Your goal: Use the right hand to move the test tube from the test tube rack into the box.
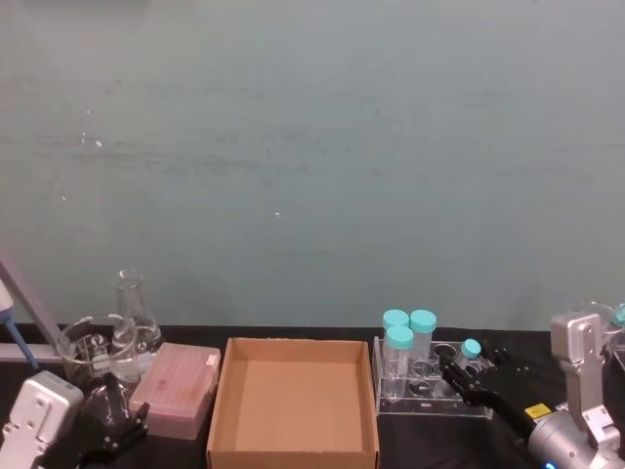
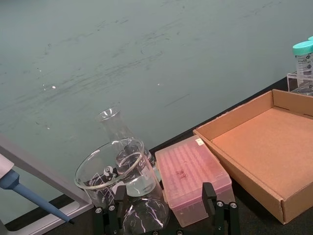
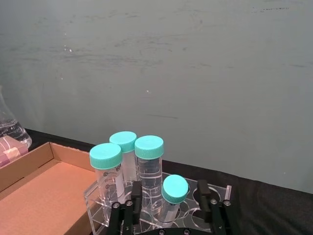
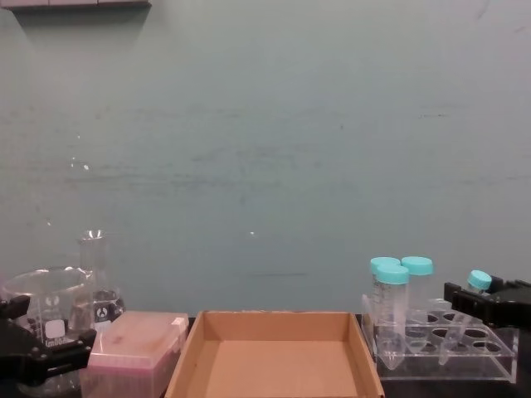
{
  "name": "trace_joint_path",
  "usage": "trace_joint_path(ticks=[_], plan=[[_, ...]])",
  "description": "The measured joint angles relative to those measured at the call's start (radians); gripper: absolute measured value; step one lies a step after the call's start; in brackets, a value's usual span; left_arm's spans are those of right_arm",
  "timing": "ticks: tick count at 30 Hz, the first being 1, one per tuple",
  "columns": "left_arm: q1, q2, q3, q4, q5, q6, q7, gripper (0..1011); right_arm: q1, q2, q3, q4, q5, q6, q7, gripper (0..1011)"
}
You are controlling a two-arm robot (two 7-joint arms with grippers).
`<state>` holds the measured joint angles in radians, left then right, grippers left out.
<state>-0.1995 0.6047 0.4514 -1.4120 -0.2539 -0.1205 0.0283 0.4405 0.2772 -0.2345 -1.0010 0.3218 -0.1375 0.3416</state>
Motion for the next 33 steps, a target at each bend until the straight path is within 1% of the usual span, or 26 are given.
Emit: trace_joint_path(ticks=[1, 4, 5, 6, 8, 9, 12, 14, 16, 22, 31, 33], plan=[[0.0, 0.0, 0.0, 0.0, 0.0, 0.0, 0.0, 1000, 0.0, 0.0, 0.0, 0.0, 0.0, 0.0, 0.0, 685], [0.0, 0.0, 0.0, 0.0, 0.0, 0.0, 0.0, 1000, 0.0, 0.0, 0.0, 0.0, 0.0, 0.0, 0.0, 625], [0.0, 0.0, 0.0, 0.0, 0.0, 0.0, 0.0, 1000, 0.001, 0.0, -0.001, 0.0, 0.0, 0.001, -0.001, 567], [0.0, 0.0, 0.0, 0.0, 0.0, 0.0, 0.0, 1000, 0.001, 0.0, -0.001, 0.0, 0.0, 0.001, -0.001, 544], [0.0, 0.0, 0.0, 0.0, 0.0, 0.0, 0.0, 1000, 0.001, 0.0, -0.001, 0.001, 0.001, 0.001, -0.001, 461], [0.0, 0.0, 0.0, 0.0, 0.0, 0.0, 0.0, 1000, 0.001, 0.001, -0.001, 0.001, 0.001, 0.001, -0.001, 461], [0.0, 0.0, 0.0, 0.0, 0.0, 0.0, 0.0, 1000, 0.001, 0.001, -0.001, 0.001, 0.001, 0.001, -0.001, 340], [0.0, 0.0, 0.0, 0.0, 0.0, 0.0, 0.0, 1000, 0.001, 0.001, -0.001, 0.001, 0.001, 0.001, -0.001, 282], [0.0, 0.0, 0.0, 0.0, 0.0, 0.0, 0.0, 1000, 0.001, 0.001, -0.001, 0.001, 0.002, 0.001, -0.001, 252], [0.0, 0.0, 0.0, 0.0, 0.0, 0.0, 0.0, 1000, 0.001, 0.001, -0.001, 0.002, 0.002, 0.001, -0.001, 210], [0.0, 0.0, 0.0, 0.0, 0.0, 0.0, 0.0, 1000, 0.001, 0.001, -0.001, 0.002, 0.002, 0.001, -0.001, 210], [0.0, 0.0, 0.0, 0.0, 0.0, 0.0, 0.0, 1000, 0.001, 0.0, 0.0, 0.001, -0.004, 0.0, 0.0, 210]])
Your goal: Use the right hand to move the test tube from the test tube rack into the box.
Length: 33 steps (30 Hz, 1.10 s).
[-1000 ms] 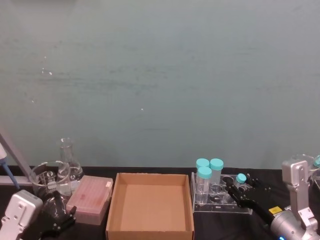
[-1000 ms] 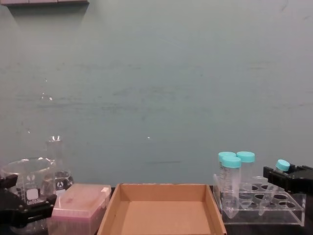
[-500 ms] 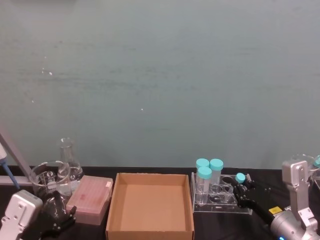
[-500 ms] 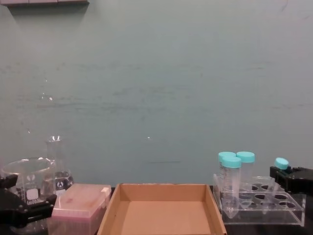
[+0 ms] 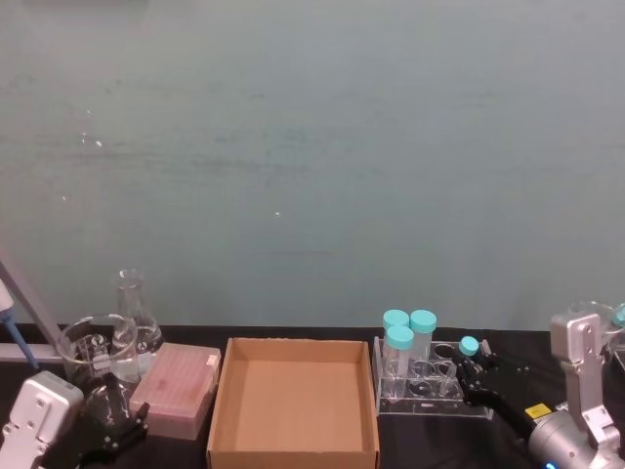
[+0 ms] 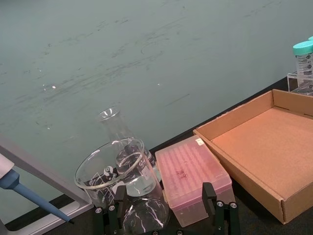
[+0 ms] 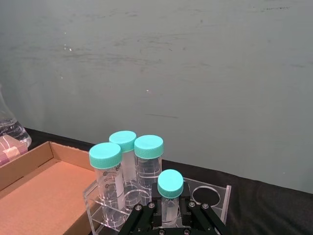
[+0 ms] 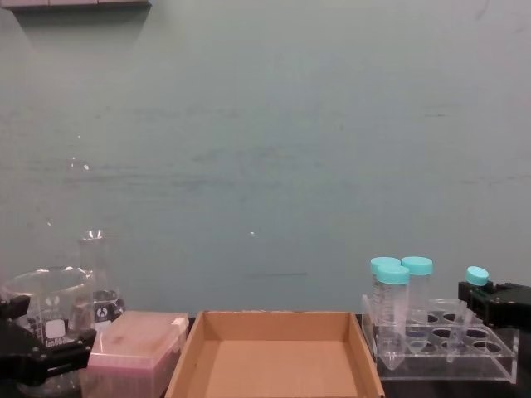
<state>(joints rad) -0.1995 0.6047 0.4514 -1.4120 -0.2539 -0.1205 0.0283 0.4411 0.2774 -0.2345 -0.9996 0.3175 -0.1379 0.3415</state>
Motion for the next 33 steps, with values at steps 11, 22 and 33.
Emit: trace_joint_path(ticks=[11, 22, 33], plan=[[0.0, 0.0, 0.0, 0.0, 0.0, 0.0, 0.0, 1000, 0.0, -0.008, 0.013, -0.003, -0.035, -0.032, 0.017, 210], [0.0, 0.0, 0.0, 0.0, 0.0, 0.0, 0.0, 1000, -0.035, 0.001, 0.039, -0.1, -0.047, -0.038, 0.021, 210], [0.0, 0.0, 0.0, 0.0, 0.0, 0.0, 0.0, 1000, -0.068, 0.034, 0.07, -0.25, -0.04, -0.043, 0.033, 210]])
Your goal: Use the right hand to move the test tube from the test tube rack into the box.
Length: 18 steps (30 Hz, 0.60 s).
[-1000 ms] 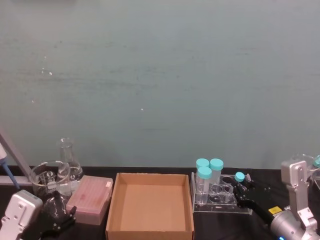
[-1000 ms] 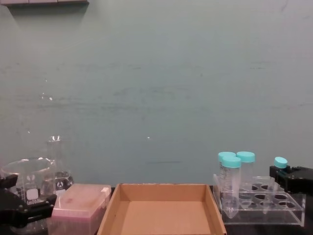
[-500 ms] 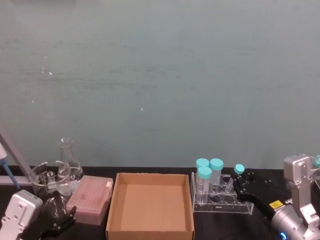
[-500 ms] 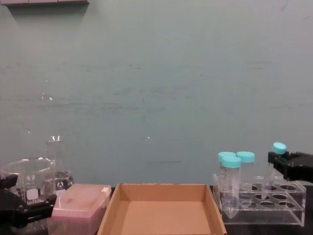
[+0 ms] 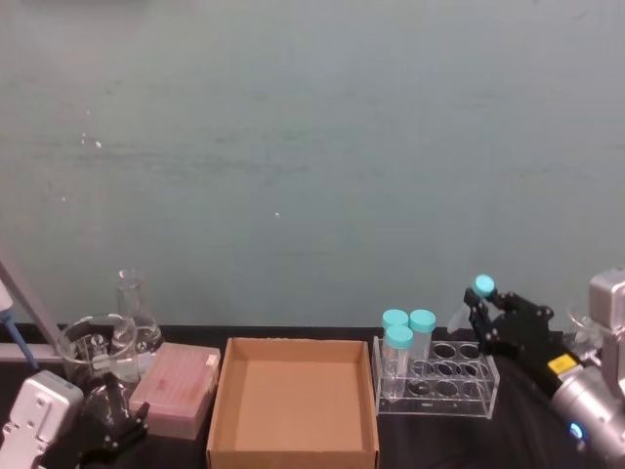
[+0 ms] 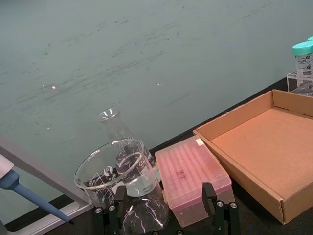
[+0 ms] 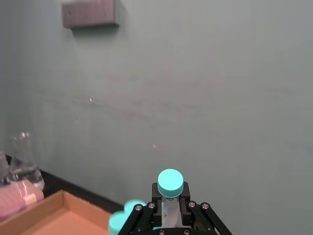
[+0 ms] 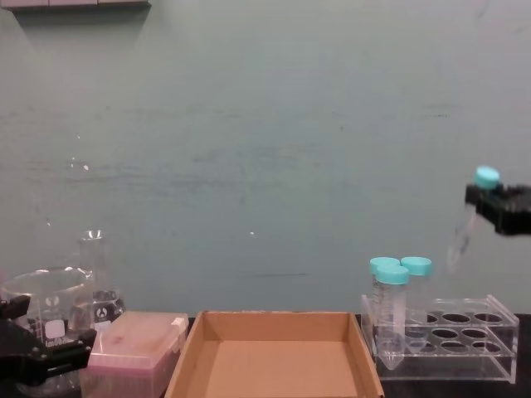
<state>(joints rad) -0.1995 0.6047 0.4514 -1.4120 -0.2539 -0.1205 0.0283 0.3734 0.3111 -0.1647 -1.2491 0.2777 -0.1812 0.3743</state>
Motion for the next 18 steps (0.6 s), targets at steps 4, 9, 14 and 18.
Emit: trace_joint_path(ticks=[4, 9, 14, 18], plan=[[0.0, 0.0, 0.0, 0.0, 0.0, 0.0, 0.0, 1000, 0.037, 0.004, -0.005, 0.016, 0.016, -0.037, 0.049, 210], [0.0, 0.0, 0.0, 0.0, 0.0, 0.0, 0.0, 1000, 0.113, -0.002, -0.031, 0.086, 0.042, -0.088, 0.127, 210], [0.0, 0.0, 0.0, 0.0, 0.0, 0.0, 0.0, 1000, 0.19, -0.029, -0.052, 0.188, 0.108, -0.126, 0.22, 210], [0.0, 0.0, 0.0, 0.0, 0.0, 0.0, 0.0, 1000, 0.237, -0.054, -0.066, 0.26, 0.157, -0.137, 0.287, 210]])
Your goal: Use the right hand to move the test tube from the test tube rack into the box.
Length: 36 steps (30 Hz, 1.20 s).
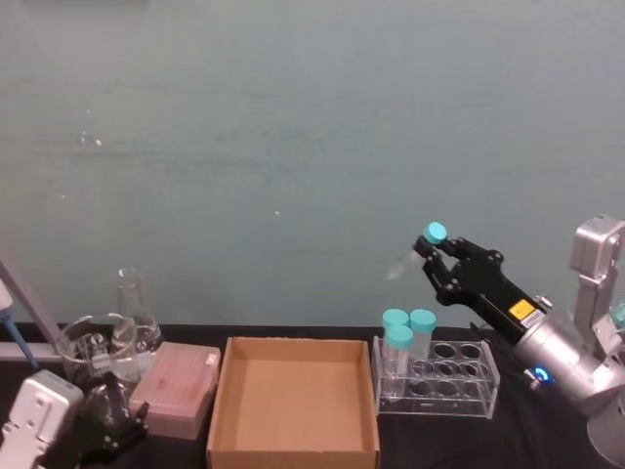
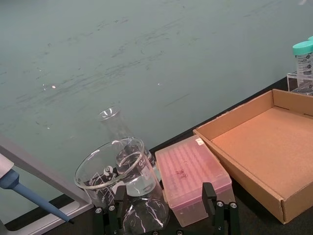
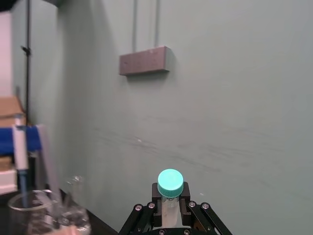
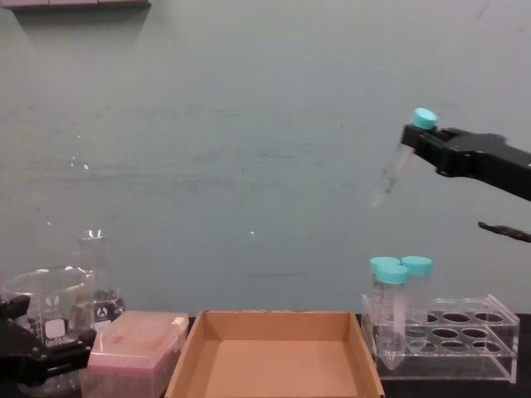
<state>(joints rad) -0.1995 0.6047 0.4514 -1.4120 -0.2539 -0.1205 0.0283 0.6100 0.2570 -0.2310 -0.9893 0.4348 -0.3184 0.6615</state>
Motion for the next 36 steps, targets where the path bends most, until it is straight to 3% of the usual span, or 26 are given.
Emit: trace_joint_path(ticks=[7, 18, 36], plan=[[0.0, 0.0, 0.0, 0.0, 0.0, 0.0, 0.0, 1000, 0.047, -0.028, -0.03, 0.062, 0.042, 0.013, 0.059, 210], [0.0, 0.0, 0.0, 0.0, 0.0, 0.0, 0.0, 1000, 0.046, -0.014, -0.133, 0.002, 0.001, 0.159, 0.027, 210], [0.0, 0.0, 0.0, 0.0, 0.0, 0.0, 0.0, 1000, 0.083, -0.022, -0.225, 0.057, 0.022, 0.25, 0.062, 210]])
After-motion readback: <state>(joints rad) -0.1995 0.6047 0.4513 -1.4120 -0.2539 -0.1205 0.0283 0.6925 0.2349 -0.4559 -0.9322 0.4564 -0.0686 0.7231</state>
